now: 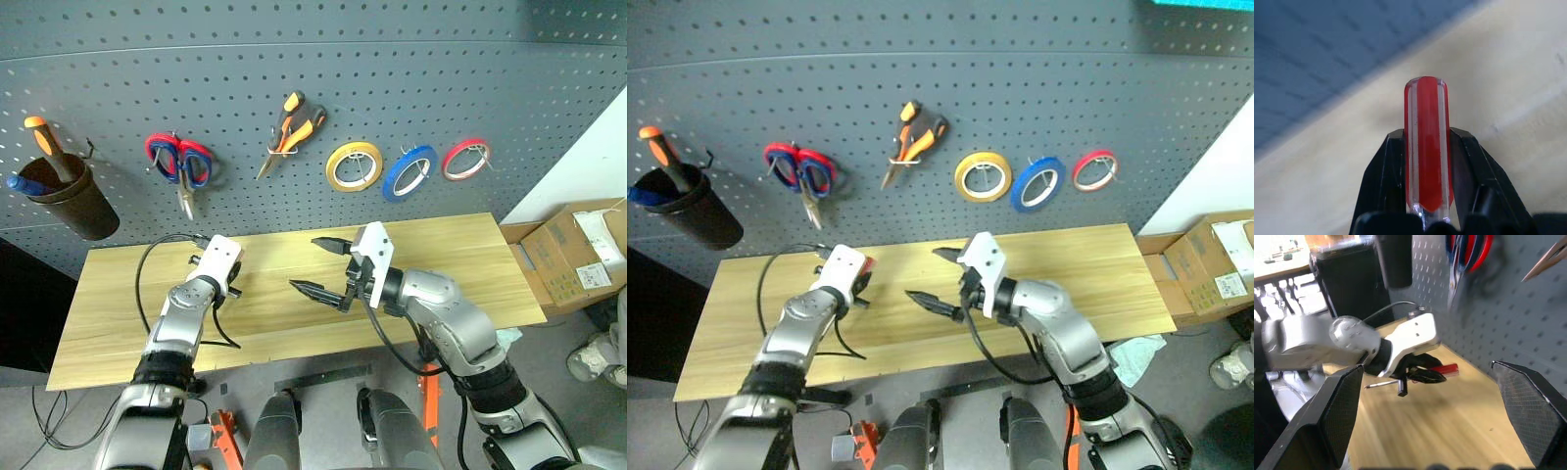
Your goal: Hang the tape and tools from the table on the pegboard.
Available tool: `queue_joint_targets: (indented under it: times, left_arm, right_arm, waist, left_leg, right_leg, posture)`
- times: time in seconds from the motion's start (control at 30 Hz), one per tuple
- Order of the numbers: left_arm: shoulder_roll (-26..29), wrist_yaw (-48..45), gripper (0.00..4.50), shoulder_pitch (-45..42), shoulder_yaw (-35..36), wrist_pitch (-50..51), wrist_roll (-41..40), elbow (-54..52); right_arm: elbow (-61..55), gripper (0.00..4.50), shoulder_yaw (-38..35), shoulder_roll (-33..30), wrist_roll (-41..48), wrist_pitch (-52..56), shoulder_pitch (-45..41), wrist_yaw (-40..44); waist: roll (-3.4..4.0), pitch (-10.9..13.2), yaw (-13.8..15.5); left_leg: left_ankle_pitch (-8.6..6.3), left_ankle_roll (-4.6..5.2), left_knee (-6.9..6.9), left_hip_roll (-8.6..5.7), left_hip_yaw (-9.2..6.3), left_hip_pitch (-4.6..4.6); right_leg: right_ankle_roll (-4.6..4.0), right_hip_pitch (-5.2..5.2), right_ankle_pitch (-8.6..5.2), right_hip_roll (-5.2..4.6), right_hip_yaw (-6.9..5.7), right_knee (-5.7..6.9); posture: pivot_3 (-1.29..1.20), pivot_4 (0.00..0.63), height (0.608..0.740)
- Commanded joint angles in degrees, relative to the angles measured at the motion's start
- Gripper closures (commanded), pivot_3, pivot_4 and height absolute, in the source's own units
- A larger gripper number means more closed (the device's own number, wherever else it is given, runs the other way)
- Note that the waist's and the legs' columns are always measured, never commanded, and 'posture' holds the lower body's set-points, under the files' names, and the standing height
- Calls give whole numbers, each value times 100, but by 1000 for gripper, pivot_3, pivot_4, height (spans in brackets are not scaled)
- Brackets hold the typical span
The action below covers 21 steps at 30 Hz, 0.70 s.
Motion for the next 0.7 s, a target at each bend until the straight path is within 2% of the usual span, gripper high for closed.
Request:
queue_joint_targets:
  times: [0.03,0.17,0.37,0.5,0.7]
  left_arm:
    - [-134,696,3630,296,383,239,197,-1277]
    - [-215,1266,3630,624,708,396,458,-2317]
    - [-266,1860,3630,972,1113,472,776,-3014]
    - [-97,2052,3630,423,1279,340,767,-2708]
    - [250,1820,3630,-1048,1225,-237,393,-1439]
  right_arm:
    - [-252,0,-223,166,270,-66,-83,-70]
    - [-211,0,-389,492,529,-80,-303,-153]
    - [255,0,-346,724,454,-359,-699,-12]
    - [594,0,-415,783,419,-600,-934,84]
    - [1017,0,-520,922,274,-1179,-1258,27]
  waist:
    - [-11,-23,9]
    - [-51,-144,37]
    - [-62,-430,163]
    - [-91,-541,327]
    - [-108,-693,594]
  left_leg:
    - [0,-1,0,-4,-1,0]
    - [4,-7,-2,-2,-6,0]
    - [11,-18,-4,-6,-19,4]
    - [20,-32,-2,-2,-22,9]
    - [57,-66,-2,12,-14,10]
  right_leg:
    - [0,0,1,-1,-3,0]
    - [-3,-1,3,-1,-24,0]
    - [-8,15,5,12,-57,-10]
    - [-15,23,12,14,-72,-8]
    - [2,39,40,19,-93,-25]
  posture:
    - [141,137,740]
    - [190,100,740]
    - [245,47,740]
    - [267,28,740]
    - [271,11,740]
